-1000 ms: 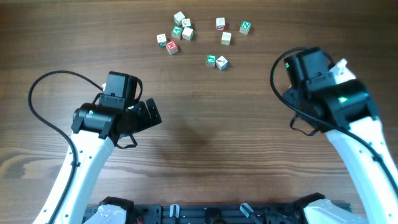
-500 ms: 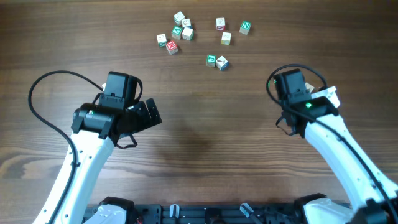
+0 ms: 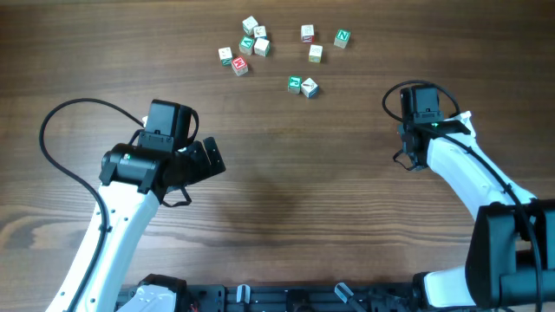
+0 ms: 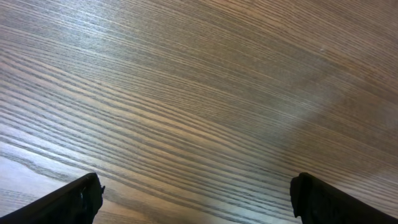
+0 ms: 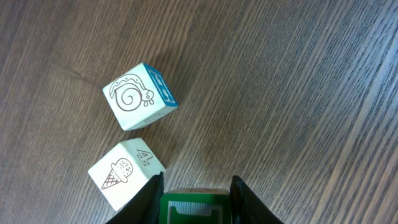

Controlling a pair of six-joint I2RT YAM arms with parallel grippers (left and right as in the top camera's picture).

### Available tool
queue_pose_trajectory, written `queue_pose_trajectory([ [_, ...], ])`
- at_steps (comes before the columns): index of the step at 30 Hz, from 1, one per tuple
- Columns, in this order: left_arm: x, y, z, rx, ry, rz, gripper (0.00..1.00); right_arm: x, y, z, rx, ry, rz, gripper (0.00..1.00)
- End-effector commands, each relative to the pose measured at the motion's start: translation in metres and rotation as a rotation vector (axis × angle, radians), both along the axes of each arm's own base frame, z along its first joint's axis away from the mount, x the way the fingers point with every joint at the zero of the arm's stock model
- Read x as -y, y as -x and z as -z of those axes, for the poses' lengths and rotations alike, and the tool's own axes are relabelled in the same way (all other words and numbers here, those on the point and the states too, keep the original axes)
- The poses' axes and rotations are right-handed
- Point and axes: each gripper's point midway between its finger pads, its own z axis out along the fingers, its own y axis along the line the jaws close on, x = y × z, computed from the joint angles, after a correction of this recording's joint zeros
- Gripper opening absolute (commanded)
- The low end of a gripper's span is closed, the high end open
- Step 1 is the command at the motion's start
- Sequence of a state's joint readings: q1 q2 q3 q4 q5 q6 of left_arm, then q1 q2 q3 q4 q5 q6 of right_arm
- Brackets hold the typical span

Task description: Form a circle

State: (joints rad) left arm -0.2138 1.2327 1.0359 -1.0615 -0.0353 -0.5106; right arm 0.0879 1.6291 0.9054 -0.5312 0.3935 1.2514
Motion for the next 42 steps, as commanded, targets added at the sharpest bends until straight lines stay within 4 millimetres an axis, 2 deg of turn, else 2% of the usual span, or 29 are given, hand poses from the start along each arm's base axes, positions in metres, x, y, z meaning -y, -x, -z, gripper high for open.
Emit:
queue_pose_trajectory([
  [1,-0.001,0.0,0.0,-0.001,0.003,-0.001,1.0,0.009,0.003,0.004,-0.001,0.019,0.056,0.24],
  [7,-0.001,0.0,0.0,-0.001,0.003,-0.002,1.0,0.025,0.005,-0.002,0.015,0.084,0.115,0.25],
  [11,-0.001,0.0,0.0,-0.001,0.003,-0.001,1.0,0.025,0.004,0.002,0.01,0.084,0.116,0.26],
  [16,-0.001,0.0,0.0,-0.001,0.003,-0.002,1.0,0.024,0.006,0.023,-0.035,0.075,0.127,0.38],
  [19,-0.001,0.0,0.0,-0.001,0.003,-0.001,1.0,0.023,0.001,0.023,-0.016,0.072,0.127,0.51],
  [21,-0.001,0.0,0.0,-0.001,0.003,-0.002,1.0,0.023,0.0,0.022,-0.009,0.068,0.125,0.55],
  [23,-0.001,0.0,0.0,-0.001,0.003,-0.002,1.0,0.02,-0.004,0.017,-0.006,0.055,0.101,0.61],
  [25,-0.001,0.0,0.0,-0.001,0.003,-0.002,1.0,0.013,-0.012,0.005,0.016,0.03,0.053,0.72],
  [27,-0.001,0.0,0.0,-0.001,0.003,-0.002,1.0,0.011,-0.014,-0.012,0.042,0.019,0.035,0.73],
  [29,-0.001,0.0,0.0,-0.001,0.003,-0.001,1.0,0.01,-0.005,-0.034,0.058,0.01,0.03,0.75],
  [31,-0.001,0.0,0.0,-0.001,0.003,-0.002,1.0,0.009,0.003,-0.046,0.059,0.001,0.016,0.75],
  [32,-0.001,0.0,0.0,-0.001,0.003,-0.002,1.0,0.003,0.007,-0.055,0.058,-0.016,-0.036,0.73],
  [34,-0.001,0.0,0.0,-0.001,0.003,-0.002,1.0,-0.008,0.015,-0.059,0.039,-0.072,-0.091,0.57],
  [35,-0.001,0.0,0.0,-0.001,0.003,-0.002,1.0,-0.01,0.02,-0.057,0.02,-0.088,-0.094,0.44],
  [36,-0.001,0.0,0.0,-0.001,0.003,-0.002,1.0,-0.012,0.029,-0.05,-0.008,-0.116,-0.049,0.12],
  [37,-0.001,0.0,0.0,-0.001,0.003,-0.002,1.0,-0.013,0.031,-0.048,-0.015,-0.128,-0.028,0.04],
  [40,-0.001,0.0,0.0,-0.001,0.003,-0.001,1.0,-0.021,0.037,-0.038,-0.024,-0.198,0.012,0.04],
  [42,-0.001,0.0,0.0,-0.001,0.003,-0.002,1.0,-0.02,0.042,-0.033,-0.033,-0.194,0.031,0.04],
])
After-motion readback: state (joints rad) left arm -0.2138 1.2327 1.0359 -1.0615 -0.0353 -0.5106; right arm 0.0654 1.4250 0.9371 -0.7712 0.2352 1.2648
